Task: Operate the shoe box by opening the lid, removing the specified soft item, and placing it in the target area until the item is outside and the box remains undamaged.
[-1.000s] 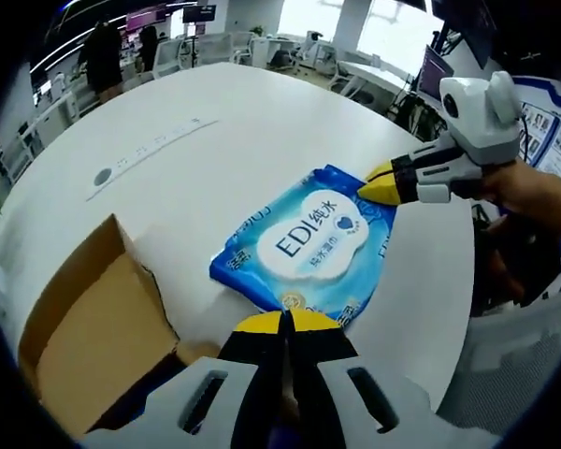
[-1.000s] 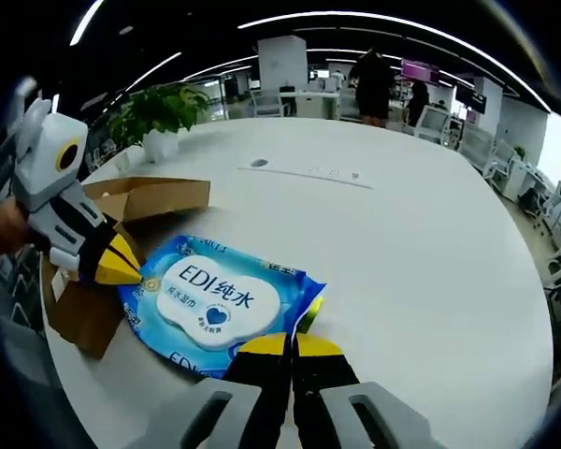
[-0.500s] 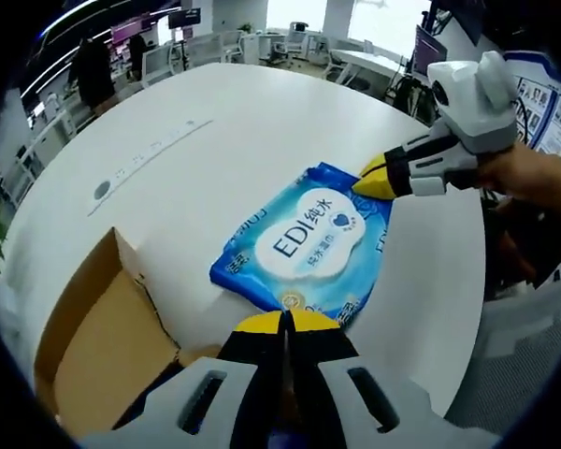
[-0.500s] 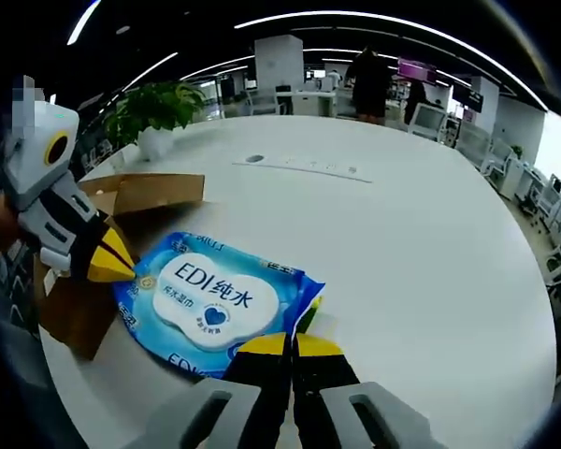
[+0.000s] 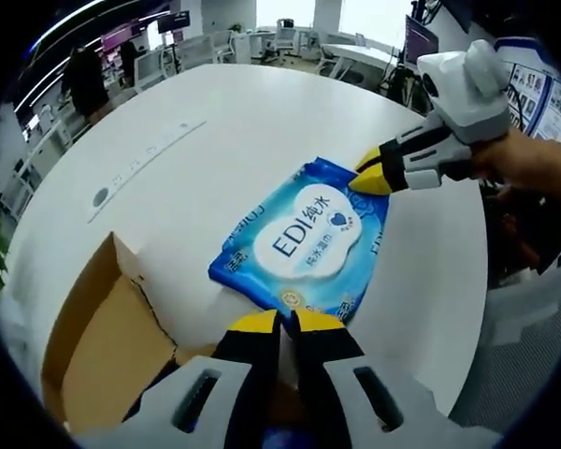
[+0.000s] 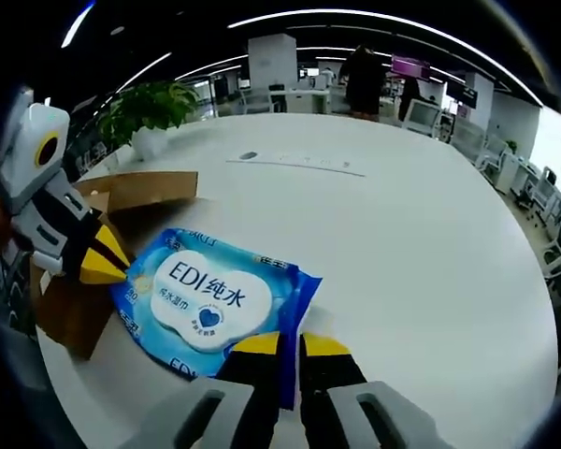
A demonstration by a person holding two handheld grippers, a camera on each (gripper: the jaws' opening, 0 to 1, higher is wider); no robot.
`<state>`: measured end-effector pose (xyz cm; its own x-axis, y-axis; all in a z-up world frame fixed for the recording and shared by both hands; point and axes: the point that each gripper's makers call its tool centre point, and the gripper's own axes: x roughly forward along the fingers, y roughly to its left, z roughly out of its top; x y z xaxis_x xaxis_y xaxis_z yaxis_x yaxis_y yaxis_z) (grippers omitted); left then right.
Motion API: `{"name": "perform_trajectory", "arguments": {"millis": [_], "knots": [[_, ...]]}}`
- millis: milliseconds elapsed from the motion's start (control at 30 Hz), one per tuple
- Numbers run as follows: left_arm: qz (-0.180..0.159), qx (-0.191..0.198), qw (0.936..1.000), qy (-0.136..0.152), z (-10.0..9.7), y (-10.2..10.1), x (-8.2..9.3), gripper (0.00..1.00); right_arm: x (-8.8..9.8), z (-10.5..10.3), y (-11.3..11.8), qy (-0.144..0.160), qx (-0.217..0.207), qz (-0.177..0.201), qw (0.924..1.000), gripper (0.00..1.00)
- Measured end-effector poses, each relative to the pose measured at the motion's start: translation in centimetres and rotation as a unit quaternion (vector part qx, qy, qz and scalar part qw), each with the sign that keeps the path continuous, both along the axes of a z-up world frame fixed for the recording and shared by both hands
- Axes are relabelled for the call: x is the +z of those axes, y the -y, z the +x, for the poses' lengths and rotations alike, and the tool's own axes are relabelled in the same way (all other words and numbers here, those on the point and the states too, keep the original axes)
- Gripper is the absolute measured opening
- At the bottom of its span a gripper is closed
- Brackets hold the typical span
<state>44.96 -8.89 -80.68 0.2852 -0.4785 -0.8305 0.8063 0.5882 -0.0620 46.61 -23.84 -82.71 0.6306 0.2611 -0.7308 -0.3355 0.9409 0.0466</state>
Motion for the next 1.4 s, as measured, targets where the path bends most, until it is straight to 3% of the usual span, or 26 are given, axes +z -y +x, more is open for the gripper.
{"name": "perform_trajectory", "arguments": {"millis": [233,800,1200,1400], "knots": [[-0.016,0.006,0.9998,-0.004,-0.6,0.3,0.3,0.15,0.9,-0.2,0.0,0.007,0.0,0.004,1.0,0.05],[-0.066,0.031,0.9973,-0.009,-1.3,-0.8,3.3,0.26,3.6,-1.6,-1.2,0.029,0.034,-0.005,0.999,0.21],[-0.08,0.039,0.9959,0.017,-1.5,-4.3,6.4,0.32,6.9,-2.5,-4.4,0.054,0.094,-0.012,0.9941,0.3],[-0.076,0.039,0.9961,0.02,-2.0,-6.5,6.7,0.32,8.6,-2.6,-6.9,0.07,0.13,-0.012,0.989,0.31]]}}
